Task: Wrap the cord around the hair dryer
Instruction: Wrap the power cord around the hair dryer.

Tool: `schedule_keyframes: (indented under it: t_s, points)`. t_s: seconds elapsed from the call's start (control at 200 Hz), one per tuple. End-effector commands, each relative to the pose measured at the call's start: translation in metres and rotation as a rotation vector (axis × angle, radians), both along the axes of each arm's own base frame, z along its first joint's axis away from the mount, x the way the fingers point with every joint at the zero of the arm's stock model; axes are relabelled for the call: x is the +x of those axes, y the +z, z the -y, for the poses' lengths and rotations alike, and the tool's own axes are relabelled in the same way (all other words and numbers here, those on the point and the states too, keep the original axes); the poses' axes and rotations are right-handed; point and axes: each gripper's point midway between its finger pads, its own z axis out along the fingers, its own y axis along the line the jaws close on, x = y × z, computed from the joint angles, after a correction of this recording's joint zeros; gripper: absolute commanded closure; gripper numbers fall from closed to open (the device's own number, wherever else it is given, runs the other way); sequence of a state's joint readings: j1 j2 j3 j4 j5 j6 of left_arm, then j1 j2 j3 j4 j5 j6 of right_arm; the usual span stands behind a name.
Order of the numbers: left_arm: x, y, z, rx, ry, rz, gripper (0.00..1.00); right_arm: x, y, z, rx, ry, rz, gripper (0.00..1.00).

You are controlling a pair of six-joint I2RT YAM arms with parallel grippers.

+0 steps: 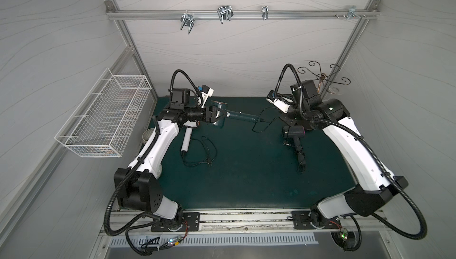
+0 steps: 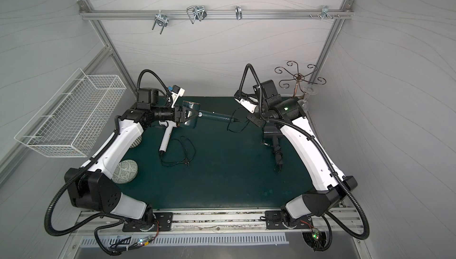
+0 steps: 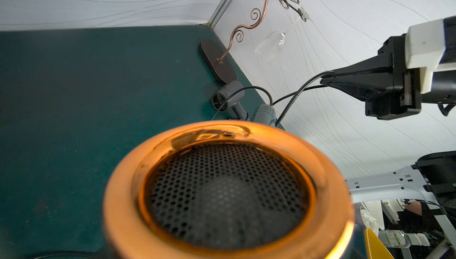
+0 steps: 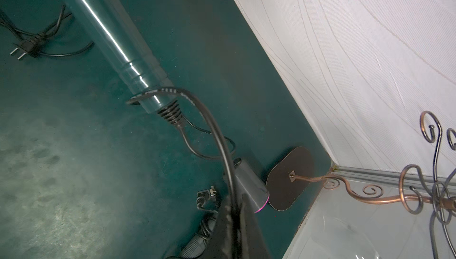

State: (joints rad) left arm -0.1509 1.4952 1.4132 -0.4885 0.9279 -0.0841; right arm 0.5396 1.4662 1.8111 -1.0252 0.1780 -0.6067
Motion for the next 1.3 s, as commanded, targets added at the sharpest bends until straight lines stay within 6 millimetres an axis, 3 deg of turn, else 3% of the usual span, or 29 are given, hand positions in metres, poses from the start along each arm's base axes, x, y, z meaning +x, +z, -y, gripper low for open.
schedule_keyframes:
  t_s: [0.0, 0.145, 0.275, 0.48, 0.63, 0.9, 0.985, 1.17, 1.295]
  points:
    - [-0.016, 0.048, 0.016, -0.101, -0.116, 0.121, 1.00, 0.020, 0.016, 0.002, -0.022, 0.019, 0.095, 1.00]
    - [-0.041, 0.044, 0.040, -0.130, -0.233, 0.094, 1.00, 0.040, 0.034, 0.003, -0.038, 0.059, 0.186, 1.00]
    - [-0.059, 0.040, 0.057, -0.145, -0.309, 0.076, 1.00, 0.042, 0.050, -0.008, -0.022, 0.169, 0.242, 1.00]
    - [-0.069, 0.037, 0.072, -0.146, -0.365, 0.061, 1.00, 0.022, 0.070, -0.043, 0.100, 0.339, 0.227, 1.00]
    - [-0.069, 0.029, 0.081, -0.147, -0.389, 0.039, 1.00, 0.007, 0.070, -0.078, 0.154, 0.431, 0.179, 1.00]
    - [-0.087, 0.049, 0.093, -0.202, -0.465, 0.070, 1.00, 0.020, 0.058, -0.106, 0.198, 0.445, 0.116, 1.00]
    - [-0.094, 0.056, 0.094, -0.227, -0.478, 0.079, 1.00, 0.033, 0.045, -0.106, 0.215, 0.418, 0.074, 1.00]
    - [-0.104, 0.092, 0.092, -0.335, -0.508, 0.134, 1.00, 0.052, 0.018, -0.100, 0.368, 0.383, -0.099, 1.00]
    - [-0.106, 0.108, 0.092, -0.381, -0.518, 0.161, 1.00, 0.060, 0.011, -0.091, 0.500, 0.371, -0.205, 1.00]
